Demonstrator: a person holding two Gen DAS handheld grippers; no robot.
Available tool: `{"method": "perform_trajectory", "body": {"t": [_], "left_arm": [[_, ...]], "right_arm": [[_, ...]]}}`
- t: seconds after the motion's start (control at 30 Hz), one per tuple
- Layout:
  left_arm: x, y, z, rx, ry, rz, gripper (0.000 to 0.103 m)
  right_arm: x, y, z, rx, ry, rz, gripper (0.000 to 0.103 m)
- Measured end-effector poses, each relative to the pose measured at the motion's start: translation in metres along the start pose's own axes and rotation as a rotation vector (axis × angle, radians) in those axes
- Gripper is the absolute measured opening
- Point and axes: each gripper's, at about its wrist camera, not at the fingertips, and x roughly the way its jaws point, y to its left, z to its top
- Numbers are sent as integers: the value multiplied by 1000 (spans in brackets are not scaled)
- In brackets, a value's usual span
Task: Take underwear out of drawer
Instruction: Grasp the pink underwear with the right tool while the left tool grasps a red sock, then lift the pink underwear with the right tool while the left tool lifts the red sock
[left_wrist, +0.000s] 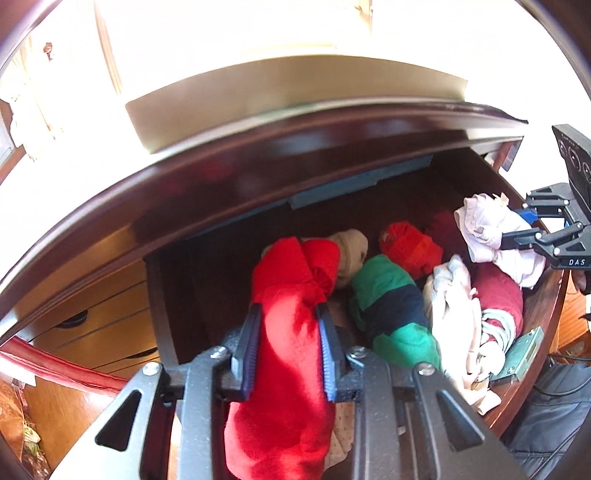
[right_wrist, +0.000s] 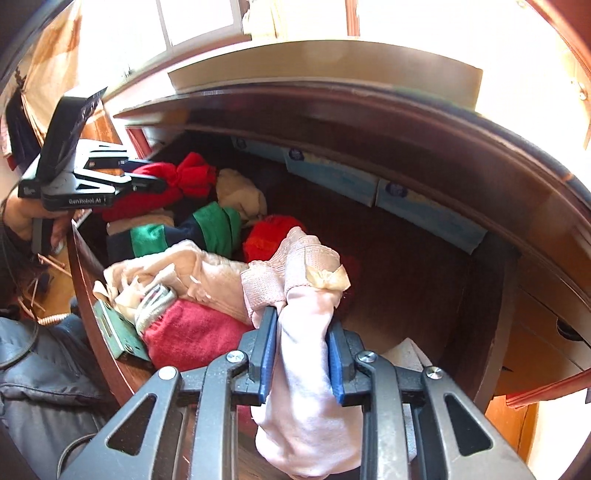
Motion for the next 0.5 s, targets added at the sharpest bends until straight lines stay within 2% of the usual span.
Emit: {"method": "perform_trajectory", "body": {"t": [0.5], "left_arm": [[-33,14,-5,-60,-154,45,26]], "right_arm": [[-30,-3,-6,15,-182,8,27]]}}
